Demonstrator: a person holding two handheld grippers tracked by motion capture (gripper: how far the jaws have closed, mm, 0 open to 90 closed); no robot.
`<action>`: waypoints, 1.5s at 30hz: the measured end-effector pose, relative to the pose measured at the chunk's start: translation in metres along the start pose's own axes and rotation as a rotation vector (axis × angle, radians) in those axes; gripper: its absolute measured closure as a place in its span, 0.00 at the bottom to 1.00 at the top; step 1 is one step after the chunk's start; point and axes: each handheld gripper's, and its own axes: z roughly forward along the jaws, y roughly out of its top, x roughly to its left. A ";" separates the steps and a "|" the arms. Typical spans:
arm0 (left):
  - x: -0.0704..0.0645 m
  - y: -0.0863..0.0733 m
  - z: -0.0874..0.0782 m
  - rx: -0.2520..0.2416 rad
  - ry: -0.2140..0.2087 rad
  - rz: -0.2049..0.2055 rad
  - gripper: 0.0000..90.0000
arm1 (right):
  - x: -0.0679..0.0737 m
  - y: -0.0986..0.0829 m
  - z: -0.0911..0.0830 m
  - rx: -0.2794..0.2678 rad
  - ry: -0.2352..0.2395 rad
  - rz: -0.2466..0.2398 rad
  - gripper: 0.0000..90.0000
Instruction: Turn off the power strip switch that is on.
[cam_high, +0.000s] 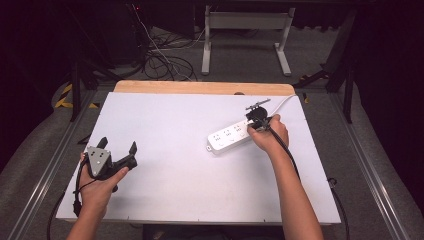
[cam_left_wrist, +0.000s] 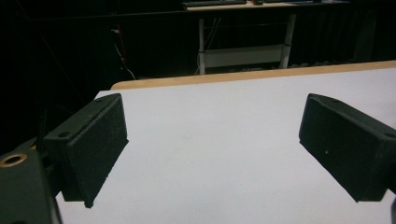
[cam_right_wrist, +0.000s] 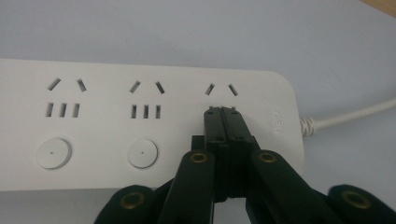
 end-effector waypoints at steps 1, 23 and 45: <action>0.000 0.000 0.000 0.001 -0.001 -0.001 0.09 | 0.000 0.000 0.000 0.000 0.000 -0.002 1.00; 0.001 0.000 0.000 0.006 0.003 -0.011 0.10 | 0.000 0.002 -0.002 -0.016 0.013 -0.022 1.00; 0.001 0.000 0.001 0.007 0.004 -0.003 0.09 | -0.042 -0.006 -0.061 -0.254 0.048 0.064 1.00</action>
